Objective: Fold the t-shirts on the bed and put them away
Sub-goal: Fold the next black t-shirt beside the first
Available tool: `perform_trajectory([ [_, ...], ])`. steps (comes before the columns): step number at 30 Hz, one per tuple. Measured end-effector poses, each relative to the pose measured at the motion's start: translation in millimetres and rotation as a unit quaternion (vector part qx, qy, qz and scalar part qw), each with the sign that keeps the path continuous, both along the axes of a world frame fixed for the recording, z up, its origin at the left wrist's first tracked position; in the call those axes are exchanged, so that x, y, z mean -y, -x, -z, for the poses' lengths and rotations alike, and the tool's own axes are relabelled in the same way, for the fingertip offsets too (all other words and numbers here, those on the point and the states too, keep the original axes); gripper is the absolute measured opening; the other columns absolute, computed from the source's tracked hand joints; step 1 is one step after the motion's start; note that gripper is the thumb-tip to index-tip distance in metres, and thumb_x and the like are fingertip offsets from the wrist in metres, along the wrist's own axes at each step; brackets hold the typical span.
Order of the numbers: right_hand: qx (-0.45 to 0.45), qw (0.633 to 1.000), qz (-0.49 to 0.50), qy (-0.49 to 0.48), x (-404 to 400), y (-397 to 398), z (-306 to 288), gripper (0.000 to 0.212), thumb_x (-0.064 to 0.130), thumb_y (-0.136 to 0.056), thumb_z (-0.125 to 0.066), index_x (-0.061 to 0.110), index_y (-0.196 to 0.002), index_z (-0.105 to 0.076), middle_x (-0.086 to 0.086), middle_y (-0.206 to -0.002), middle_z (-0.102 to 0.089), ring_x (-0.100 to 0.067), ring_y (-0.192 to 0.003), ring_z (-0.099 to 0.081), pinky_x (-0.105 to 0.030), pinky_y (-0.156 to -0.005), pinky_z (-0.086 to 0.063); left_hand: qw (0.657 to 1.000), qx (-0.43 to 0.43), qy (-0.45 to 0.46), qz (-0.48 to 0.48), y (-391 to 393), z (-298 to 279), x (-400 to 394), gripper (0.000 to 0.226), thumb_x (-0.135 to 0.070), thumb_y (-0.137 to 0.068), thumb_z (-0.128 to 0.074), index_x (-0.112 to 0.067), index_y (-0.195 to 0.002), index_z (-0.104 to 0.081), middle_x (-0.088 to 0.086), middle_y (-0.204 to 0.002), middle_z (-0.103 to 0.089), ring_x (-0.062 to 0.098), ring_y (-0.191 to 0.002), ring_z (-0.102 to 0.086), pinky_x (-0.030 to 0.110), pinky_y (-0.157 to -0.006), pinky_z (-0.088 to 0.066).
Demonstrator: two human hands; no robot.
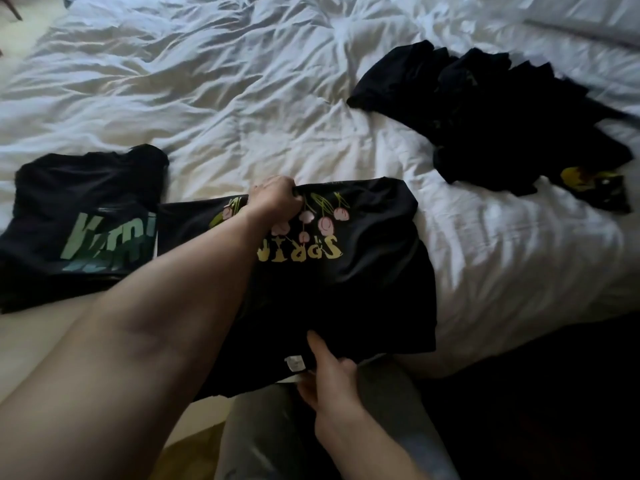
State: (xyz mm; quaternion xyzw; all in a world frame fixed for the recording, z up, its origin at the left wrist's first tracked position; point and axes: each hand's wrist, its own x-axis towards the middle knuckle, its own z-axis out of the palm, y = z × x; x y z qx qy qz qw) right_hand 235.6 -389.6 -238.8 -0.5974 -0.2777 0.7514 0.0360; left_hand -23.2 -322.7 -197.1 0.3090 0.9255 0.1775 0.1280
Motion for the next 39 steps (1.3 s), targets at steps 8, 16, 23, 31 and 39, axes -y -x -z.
perform_trajectory([
  [8, -0.087, 0.982, 0.146, 0.079, -7, 3, -6, 0.044, 0.016, -0.082, -0.076, 0.014, -0.120, -0.053, -0.019, -0.110, -0.068, -0.036, -0.099, -0.067, -0.051, -0.096, -0.052, 0.997, 0.069, -0.013, 0.023, 14, -19, 2, 0.023, -0.025, -0.098, -0.056, -0.013, -0.115, -0.064, 0.009, -0.104, -0.067, 0.016, -0.077, -0.058, 0.024, -0.055, -0.042],
  [16, -0.163, 0.972, 0.135, 0.101, -26, 0, -21, 0.052, 0.019, -0.074, -0.076, 0.010, -0.122, -0.061, -0.019, -0.106, -0.072, -0.036, -0.093, -0.072, -0.041, -0.066, -0.060, 0.985, 0.165, 0.027, 0.032, 22, -45, 8, 0.039, -0.048, -0.083, -0.073, -0.010, -0.094, -0.073, 0.006, -0.090, -0.071, 0.023, -0.084, -0.067, 0.039, -0.083, -0.056],
  [23, -0.286, 0.951, 0.095, 0.063, -54, -3, -53, 0.025, 0.017, -0.082, -0.054, 0.002, -0.089, -0.072, -0.015, -0.082, -0.071, -0.028, -0.074, -0.068, -0.034, -0.068, -0.055, 0.983, 0.184, -0.008, 0.028, 31, -69, 9, 0.034, -0.036, -0.088, -0.071, -0.006, -0.103, -0.073, 0.012, -0.099, -0.073, 0.030, -0.093, -0.070, 0.046, -0.093, -0.055],
  [31, -0.298, 0.951, 0.039, 0.078, -39, 0, -66, 0.044, 0.041, -0.084, -0.066, 0.011, -0.117, -0.068, -0.017, -0.111, -0.072, -0.034, -0.104, -0.068, -0.045, -0.088, -0.053, 0.982, 0.175, -0.052, 0.048, 24, -65, 8, 0.040, -0.034, -0.094, -0.063, -0.005, -0.121, -0.064, 0.014, -0.114, -0.068, 0.034, -0.106, -0.064, 0.048, -0.100, -0.050],
  [39, -0.010, 0.994, 0.079, 0.077, -14, 14, -24, 0.086, 0.051, -0.061, -0.087, 0.019, -0.129, -0.046, -0.012, -0.123, -0.055, -0.031, -0.112, -0.057, -0.045, -0.097, -0.048, 0.985, 0.159, -0.057, 0.042, 15, -45, 6, 0.038, -0.038, -0.093, -0.064, -0.007, -0.115, -0.067, 0.014, -0.107, -0.071, 0.032, -0.098, -0.068, 0.048, -0.093, -0.054],
])
